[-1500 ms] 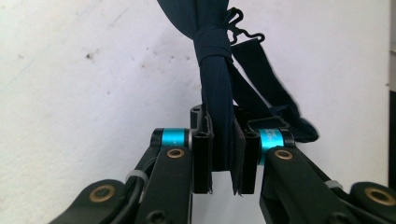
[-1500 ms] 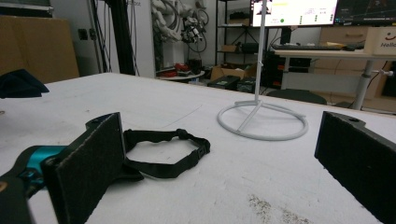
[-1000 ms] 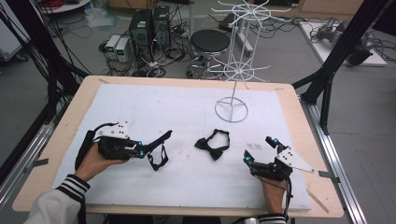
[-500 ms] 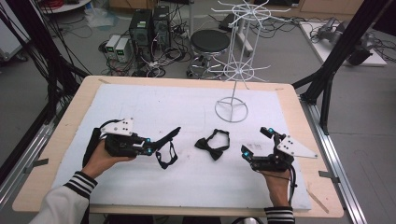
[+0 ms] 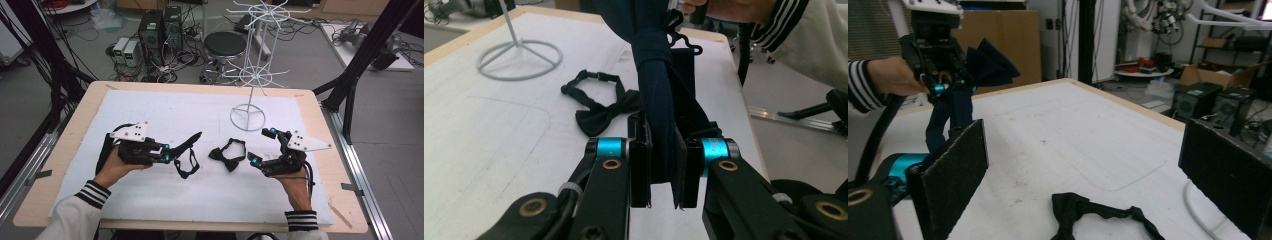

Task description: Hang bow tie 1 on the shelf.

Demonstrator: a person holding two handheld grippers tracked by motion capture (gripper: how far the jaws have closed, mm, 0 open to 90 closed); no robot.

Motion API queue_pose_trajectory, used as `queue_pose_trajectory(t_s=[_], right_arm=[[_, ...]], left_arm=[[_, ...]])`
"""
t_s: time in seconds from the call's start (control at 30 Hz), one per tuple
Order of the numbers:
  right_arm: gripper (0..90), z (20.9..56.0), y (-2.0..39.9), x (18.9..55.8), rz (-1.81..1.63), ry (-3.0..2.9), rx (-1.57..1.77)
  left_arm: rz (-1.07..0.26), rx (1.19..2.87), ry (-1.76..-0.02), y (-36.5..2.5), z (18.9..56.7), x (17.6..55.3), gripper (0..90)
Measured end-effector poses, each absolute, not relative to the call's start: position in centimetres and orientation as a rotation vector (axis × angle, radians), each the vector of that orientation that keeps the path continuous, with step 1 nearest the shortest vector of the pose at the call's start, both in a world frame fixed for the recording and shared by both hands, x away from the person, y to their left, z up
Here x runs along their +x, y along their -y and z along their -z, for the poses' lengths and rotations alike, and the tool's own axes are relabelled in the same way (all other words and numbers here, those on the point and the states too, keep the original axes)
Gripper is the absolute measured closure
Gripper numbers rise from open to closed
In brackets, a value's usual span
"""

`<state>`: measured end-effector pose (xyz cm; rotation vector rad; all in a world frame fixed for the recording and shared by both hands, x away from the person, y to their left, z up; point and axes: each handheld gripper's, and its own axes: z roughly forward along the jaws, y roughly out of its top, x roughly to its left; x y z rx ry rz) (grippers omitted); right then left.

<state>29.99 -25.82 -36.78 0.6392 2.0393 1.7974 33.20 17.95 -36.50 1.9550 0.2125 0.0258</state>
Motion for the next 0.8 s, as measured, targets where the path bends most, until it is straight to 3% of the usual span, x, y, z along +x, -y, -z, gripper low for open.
queue_pose_trajectory(t_s=[0.8], right_arm=[[4.9,32.7,20.4,32.6,-1.784,-2.356,0.366]], left_arm=[[0.034,1.915,-0.132,-15.2,35.9,33.4,80.3]])
